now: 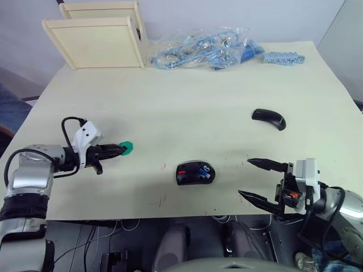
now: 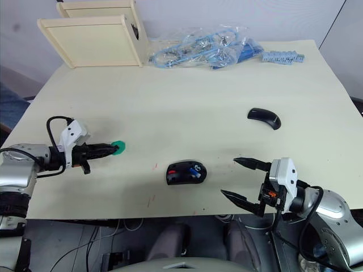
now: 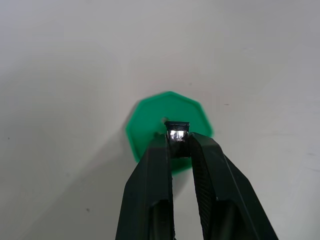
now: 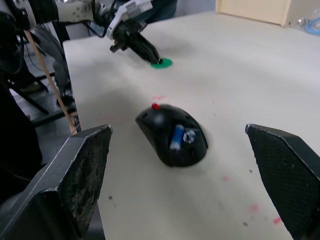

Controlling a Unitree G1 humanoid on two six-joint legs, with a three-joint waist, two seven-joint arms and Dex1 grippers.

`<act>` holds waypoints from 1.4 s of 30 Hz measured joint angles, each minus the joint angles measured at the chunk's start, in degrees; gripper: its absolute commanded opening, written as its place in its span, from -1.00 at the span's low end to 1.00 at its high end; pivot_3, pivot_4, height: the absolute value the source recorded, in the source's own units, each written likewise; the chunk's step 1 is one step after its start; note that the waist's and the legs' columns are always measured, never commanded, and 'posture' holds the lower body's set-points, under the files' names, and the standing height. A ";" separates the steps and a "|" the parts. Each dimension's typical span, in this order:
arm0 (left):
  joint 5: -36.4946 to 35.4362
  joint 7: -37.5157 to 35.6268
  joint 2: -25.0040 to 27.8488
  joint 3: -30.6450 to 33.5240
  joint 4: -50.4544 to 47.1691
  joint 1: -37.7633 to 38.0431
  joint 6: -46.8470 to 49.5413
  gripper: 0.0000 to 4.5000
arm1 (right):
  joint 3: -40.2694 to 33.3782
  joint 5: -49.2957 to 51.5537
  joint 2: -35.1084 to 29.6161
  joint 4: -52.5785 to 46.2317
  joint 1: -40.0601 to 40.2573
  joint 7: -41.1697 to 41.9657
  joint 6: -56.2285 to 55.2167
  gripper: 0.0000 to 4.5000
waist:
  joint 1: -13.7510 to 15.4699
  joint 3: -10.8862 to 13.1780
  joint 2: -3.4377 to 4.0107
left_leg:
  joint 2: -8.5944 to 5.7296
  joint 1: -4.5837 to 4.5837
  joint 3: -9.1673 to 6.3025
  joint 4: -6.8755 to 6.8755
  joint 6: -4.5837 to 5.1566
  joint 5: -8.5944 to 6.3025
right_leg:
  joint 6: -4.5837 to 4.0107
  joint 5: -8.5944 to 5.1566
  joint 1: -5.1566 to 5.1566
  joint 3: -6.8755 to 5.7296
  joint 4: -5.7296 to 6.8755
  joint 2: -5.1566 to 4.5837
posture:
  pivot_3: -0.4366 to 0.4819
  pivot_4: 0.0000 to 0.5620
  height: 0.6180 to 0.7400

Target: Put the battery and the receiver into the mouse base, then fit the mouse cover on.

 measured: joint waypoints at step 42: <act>-7.61 -3.02 -7.85 -17.99 -35.91 -24.75 14.62 -0.96 | 10.17 73.16 3.38 20.29 -48.16 -69.66 43.27 0.62 | -0.48 0.06 -0.06 | -0.02 -1.01 0.08 0.25 0.01 0.02 | -0.04 0.01 -0.90 -0.03 0.14 0.03 | -0.05 -0.47 1.00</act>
